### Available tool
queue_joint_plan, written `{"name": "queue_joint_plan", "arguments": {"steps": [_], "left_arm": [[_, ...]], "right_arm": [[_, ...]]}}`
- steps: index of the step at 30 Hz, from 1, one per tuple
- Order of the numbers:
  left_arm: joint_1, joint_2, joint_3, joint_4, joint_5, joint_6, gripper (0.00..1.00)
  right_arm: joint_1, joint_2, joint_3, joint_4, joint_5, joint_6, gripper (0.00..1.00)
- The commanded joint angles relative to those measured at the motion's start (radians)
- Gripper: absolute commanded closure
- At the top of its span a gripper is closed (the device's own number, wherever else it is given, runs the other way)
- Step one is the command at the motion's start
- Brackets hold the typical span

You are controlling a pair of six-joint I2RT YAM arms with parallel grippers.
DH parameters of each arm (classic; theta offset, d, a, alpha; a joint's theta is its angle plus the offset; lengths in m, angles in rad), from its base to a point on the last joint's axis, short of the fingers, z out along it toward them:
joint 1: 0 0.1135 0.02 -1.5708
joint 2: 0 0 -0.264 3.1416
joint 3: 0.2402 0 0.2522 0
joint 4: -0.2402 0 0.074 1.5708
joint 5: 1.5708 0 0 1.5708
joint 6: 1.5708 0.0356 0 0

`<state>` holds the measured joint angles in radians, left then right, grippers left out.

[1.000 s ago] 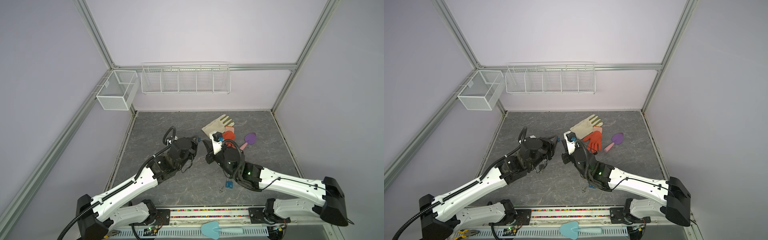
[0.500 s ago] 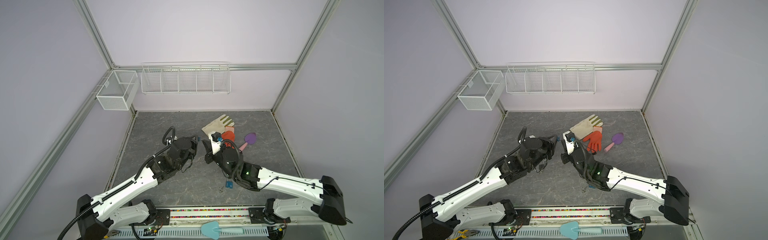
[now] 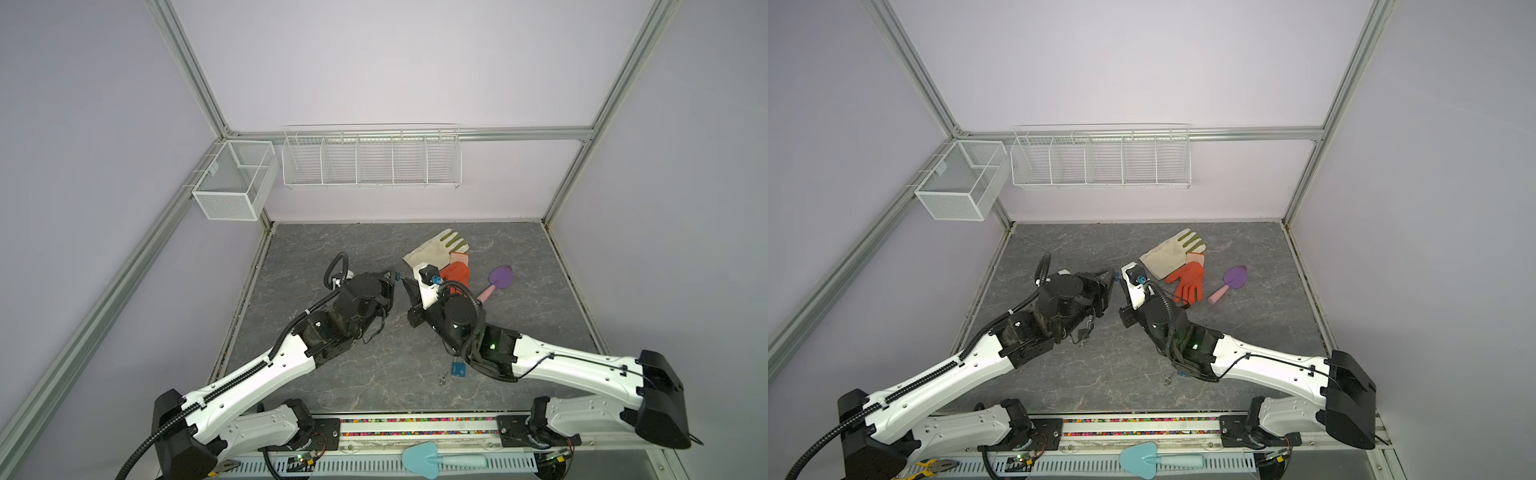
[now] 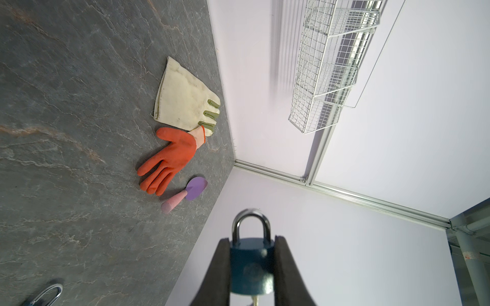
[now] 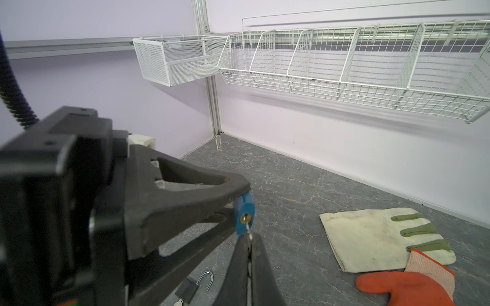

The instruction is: Unlock with the key

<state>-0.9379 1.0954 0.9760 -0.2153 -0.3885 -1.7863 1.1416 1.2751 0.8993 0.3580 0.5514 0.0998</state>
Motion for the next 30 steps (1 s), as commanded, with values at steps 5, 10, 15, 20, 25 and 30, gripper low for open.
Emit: {"name": "queue_joint_plan", "arguments": {"steps": [5, 10, 15, 20, 25, 30], "left_arm": [[-0.013, -0.027, 0.037, 0.018, 0.107, 0.046, 1.0], [-0.01, -0.048, 0.045, 0.002, 0.112, 0.084, 1.0], [-0.01, -0.036, 0.062, 0.005, 0.14, 0.112, 1.0], [-0.01, -0.029, 0.062, 0.029, 0.15, 0.113, 1.0], [-0.01, -0.029, 0.057, 0.05, 0.151, 0.108, 1.0], [-0.01, -0.021, 0.059, 0.06, 0.161, 0.113, 1.0]], "right_arm": [[-0.006, 0.006, -0.006, -0.046, -0.159, -0.038, 0.94], [-0.019, -0.007, -0.039, -0.032, -0.175, -0.018, 0.93], [-0.018, 0.003, -0.027, -0.036, -0.237, 0.0, 0.94], [-0.013, 0.013, -0.026, -0.036, -0.259, 0.021, 0.93], [-0.013, 0.017, -0.028, -0.026, -0.243, 0.044, 0.94], [-0.01, 0.037, 0.008, -0.023, -0.272, 0.039, 0.93]]}}
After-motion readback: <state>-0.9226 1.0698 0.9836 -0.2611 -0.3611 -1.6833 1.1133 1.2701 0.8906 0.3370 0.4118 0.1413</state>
